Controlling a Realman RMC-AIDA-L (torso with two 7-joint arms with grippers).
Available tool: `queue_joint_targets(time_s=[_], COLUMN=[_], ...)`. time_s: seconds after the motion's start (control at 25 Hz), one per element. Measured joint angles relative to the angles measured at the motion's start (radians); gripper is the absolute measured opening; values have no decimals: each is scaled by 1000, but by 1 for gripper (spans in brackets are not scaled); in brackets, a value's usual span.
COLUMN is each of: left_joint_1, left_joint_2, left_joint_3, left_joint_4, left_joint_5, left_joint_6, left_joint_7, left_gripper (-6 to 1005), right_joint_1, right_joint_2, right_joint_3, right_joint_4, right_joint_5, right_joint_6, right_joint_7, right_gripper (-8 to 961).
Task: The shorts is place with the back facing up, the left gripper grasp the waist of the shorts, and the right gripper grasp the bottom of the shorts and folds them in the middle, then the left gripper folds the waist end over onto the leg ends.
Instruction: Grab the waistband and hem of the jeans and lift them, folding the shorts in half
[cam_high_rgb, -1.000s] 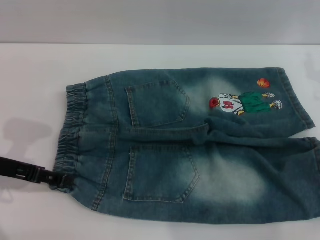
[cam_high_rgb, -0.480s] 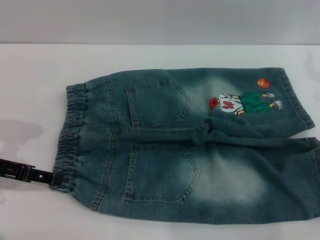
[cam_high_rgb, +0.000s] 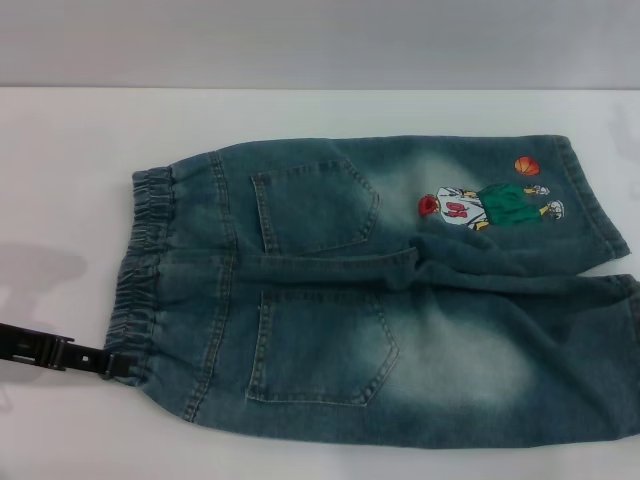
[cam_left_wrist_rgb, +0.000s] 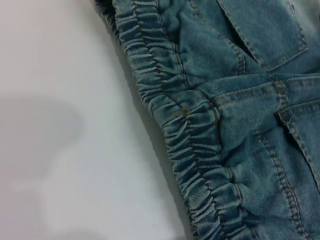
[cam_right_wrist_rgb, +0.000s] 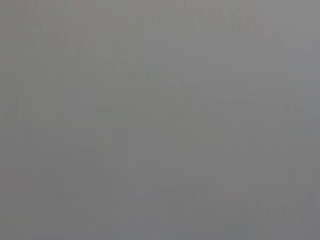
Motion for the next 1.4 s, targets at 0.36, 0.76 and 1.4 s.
queue_joint_targets(time_s=[0.36, 0.76, 1.4], left_joint_1=[2, -7, -48], left_joint_2=[-7, -9, -14], left_joint_3=[8, 9, 9], left_joint_4=[0, -27, -27], left_joint_5=[0, 0, -9], left_joint_6=[3, 2, 32], left_joint_7=[-2, 4, -2], left_gripper=[709, 701, 686], right_joint_1=[-3, -13, -24], right_joint_2=[-1, 2, 5], right_joint_3=[-2, -6, 4], right_joint_4=[0, 0, 1], right_joint_5=[0, 0, -1], right_joint_6=[0, -12, -14], right_joint_7=[0, 0, 0], right_gripper=[576, 576, 577])
